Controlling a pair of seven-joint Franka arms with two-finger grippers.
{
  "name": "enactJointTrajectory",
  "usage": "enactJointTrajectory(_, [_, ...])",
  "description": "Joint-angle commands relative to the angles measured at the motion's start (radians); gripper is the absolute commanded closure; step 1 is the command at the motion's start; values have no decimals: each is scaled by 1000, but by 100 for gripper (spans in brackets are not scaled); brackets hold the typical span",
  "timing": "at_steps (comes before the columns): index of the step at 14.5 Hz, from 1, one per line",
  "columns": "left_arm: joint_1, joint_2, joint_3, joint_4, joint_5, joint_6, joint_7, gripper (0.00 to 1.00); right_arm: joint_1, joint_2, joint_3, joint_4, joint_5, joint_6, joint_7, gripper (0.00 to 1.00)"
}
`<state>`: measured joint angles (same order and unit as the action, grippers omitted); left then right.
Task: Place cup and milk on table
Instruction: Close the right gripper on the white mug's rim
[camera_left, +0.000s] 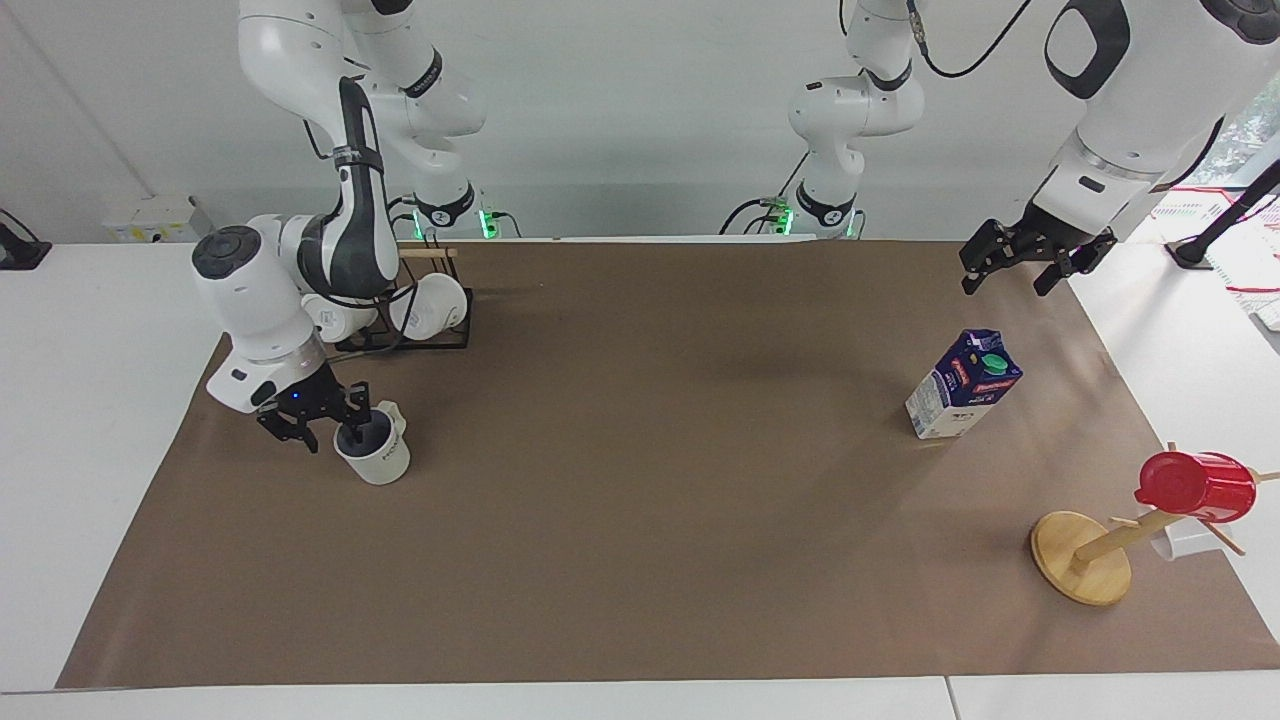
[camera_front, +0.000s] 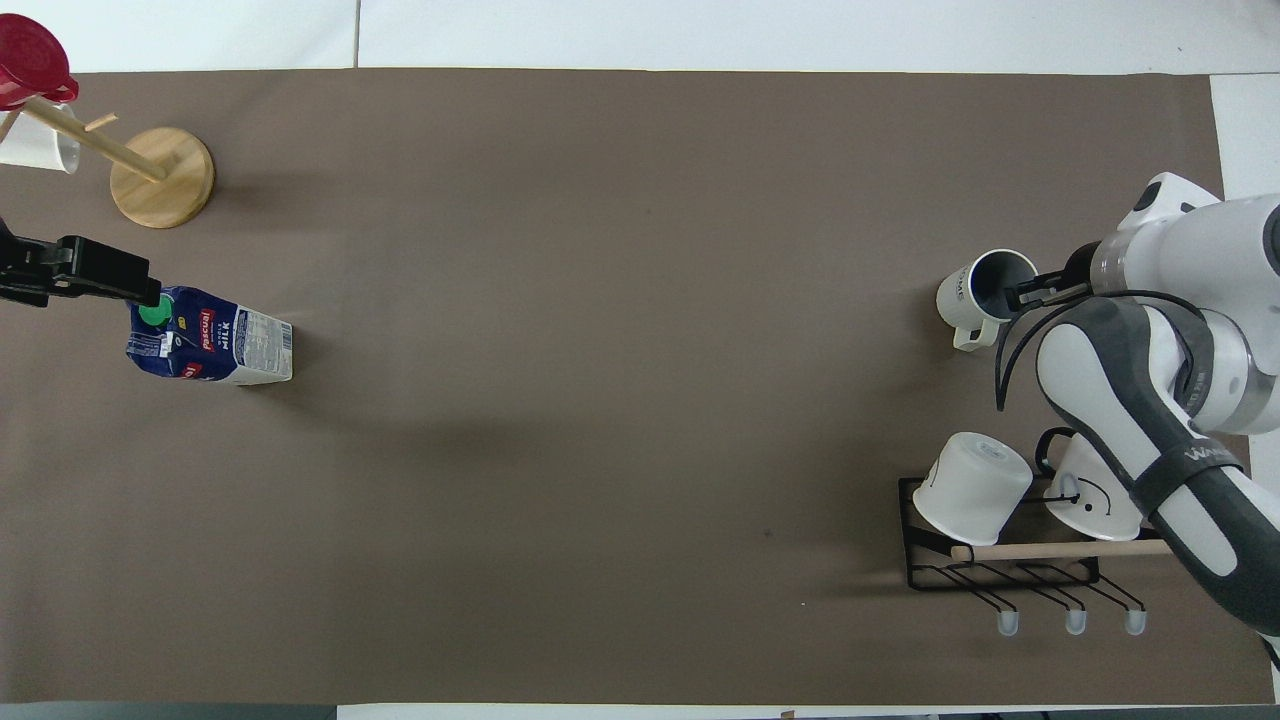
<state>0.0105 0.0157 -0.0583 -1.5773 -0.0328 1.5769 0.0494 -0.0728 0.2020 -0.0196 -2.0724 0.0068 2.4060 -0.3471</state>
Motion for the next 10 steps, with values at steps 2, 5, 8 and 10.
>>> enactJointTrajectory(2, [3,-28,5,-35,-12,14,18,0,-4,17,10,12,21,5,-27,100])
enactJointTrajectory(5, [5,-26,6,-35,-12,24,14,0,-6,14,10,21,21,-18,-30,100])
enactJointTrajectory(8, [20,-29,11,-49,-12,38,23,0,-1,11,10,95,21,-120,-27,100])
enactJointTrajectory(10, [48,-29,9,-55,-12,78,27,0,2,-7,13,132,21,-186,-24,100])
